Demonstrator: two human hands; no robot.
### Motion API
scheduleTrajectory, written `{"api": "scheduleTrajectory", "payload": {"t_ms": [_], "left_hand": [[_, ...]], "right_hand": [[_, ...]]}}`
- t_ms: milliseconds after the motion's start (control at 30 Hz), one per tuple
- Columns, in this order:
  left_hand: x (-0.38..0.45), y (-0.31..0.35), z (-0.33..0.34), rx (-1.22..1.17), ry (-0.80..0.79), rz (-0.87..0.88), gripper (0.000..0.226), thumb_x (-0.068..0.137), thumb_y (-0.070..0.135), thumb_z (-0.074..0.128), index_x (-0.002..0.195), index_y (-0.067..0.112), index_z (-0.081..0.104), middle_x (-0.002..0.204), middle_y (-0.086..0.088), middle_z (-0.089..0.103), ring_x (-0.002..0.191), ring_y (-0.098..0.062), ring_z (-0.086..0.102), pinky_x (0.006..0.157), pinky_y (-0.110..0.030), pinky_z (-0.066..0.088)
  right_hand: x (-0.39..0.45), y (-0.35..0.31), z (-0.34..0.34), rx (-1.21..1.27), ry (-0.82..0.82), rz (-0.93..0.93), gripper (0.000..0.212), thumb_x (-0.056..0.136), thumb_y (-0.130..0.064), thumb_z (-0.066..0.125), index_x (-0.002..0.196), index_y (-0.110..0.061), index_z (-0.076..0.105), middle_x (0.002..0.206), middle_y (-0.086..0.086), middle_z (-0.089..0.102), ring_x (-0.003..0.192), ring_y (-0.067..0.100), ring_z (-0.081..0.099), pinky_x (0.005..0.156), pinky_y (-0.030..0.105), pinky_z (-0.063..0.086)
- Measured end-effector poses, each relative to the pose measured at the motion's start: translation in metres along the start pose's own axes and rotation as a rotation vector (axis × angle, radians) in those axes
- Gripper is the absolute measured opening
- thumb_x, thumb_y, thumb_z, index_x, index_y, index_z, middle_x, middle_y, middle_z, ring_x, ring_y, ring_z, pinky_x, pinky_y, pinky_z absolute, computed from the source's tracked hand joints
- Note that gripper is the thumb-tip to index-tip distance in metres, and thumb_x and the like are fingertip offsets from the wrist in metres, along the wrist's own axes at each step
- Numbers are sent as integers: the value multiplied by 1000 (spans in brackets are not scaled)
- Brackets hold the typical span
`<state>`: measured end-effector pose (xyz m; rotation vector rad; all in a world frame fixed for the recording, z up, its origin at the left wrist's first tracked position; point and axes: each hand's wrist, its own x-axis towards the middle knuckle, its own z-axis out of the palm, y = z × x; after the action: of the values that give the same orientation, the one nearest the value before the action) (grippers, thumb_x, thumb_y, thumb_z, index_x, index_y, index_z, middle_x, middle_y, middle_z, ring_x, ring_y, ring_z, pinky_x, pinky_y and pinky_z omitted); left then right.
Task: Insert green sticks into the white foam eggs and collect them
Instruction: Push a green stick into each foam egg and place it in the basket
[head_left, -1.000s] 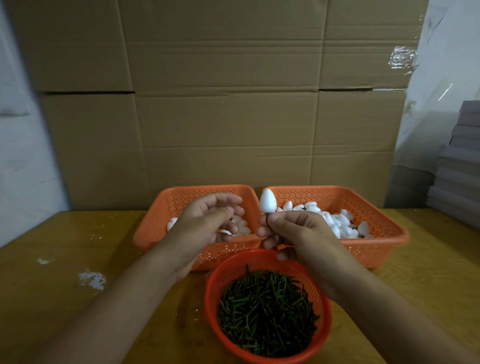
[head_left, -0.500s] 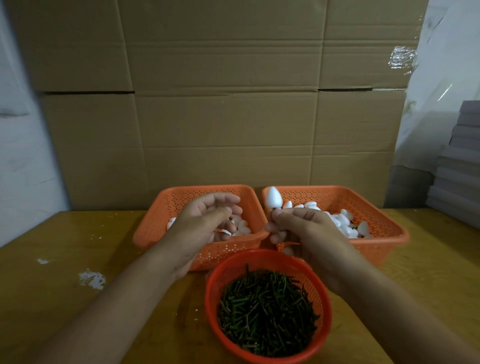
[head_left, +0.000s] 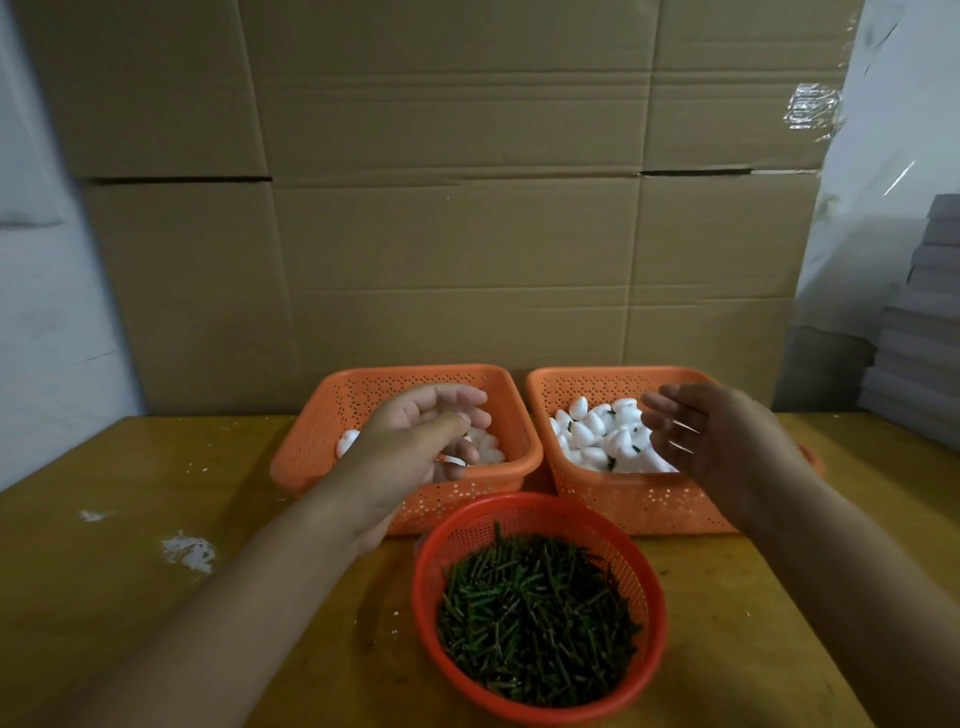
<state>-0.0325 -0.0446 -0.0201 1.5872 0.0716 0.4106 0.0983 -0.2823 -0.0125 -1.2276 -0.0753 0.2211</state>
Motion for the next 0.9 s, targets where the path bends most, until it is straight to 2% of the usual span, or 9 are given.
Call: {"api": "scheduleTrajectory", "payload": {"t_ms": [100,333,400,467,567,667,733,833,900], "left_hand": [[1,0,-3,-1,15,5,21,99,7,57,108,18,72,102,-2,75,72,-12,65,64,-24,56],[7,1,-12,33,67,47,23,99,4,53,106,17,71,98,0,75,67,-8,65,60,-22,54],[9,0,-15,148,104,108,25,98,2,54,103,20,71,99,0,74,68,-7,67,59,-20,53],[11,-3,-20,375,139,195,30,96,4,56,101,29,70,99,6,73,74,-4,70,63,-18,54],[15,-6,-29,586,140,235,31,95,10,58,99,40,67,103,17,68,83,6,66,69,-19,52],[22,-7,-42,696,121,191,30,95,16,60,96,45,63,106,24,64,86,6,64,71,-20,50],[27,-6,-52,784,115,164,26,94,18,62,99,43,64,109,23,64,89,6,63,70,-16,46],[42,-5,-65,882,107,101,22,93,19,64,108,34,66,113,13,64,85,1,65,57,-8,43],[54,-4,-66,950,67,39,21,94,20,64,112,31,66,116,10,63,80,-9,70,53,-12,45]], "right_hand": [[-7,1,7,-143,-105,4,20,100,-15,52,112,-9,66,105,6,76,91,18,72,64,27,53],[-44,6,29,-801,-662,-100,18,95,-19,66,112,-23,72,104,1,76,89,9,70,78,25,56],[-51,10,32,-1033,-831,-201,27,93,-27,69,119,-30,69,112,-8,73,100,2,67,88,20,54],[-56,17,35,-1339,-965,-297,42,91,-42,69,132,-40,60,131,-18,62,118,-1,56,94,16,46],[-63,29,42,-1583,-1045,-344,55,89,-49,68,140,-43,50,148,-18,46,133,5,44,92,12,34],[-67,40,47,-1665,-1100,-361,55,91,-41,67,143,-35,51,154,-9,40,140,13,37,104,23,31],[-67,43,48,-1692,-1103,-361,55,91,-39,66,144,-34,50,155,-7,38,142,15,35,110,30,31],[-66,43,46,-1705,-1104,-356,56,91,-39,67,144,-35,50,156,-7,37,142,16,35,112,33,32],[-66,42,46,-1707,-1115,-352,56,90,-39,67,144,-35,50,156,-7,37,142,17,36,114,34,33]]}}
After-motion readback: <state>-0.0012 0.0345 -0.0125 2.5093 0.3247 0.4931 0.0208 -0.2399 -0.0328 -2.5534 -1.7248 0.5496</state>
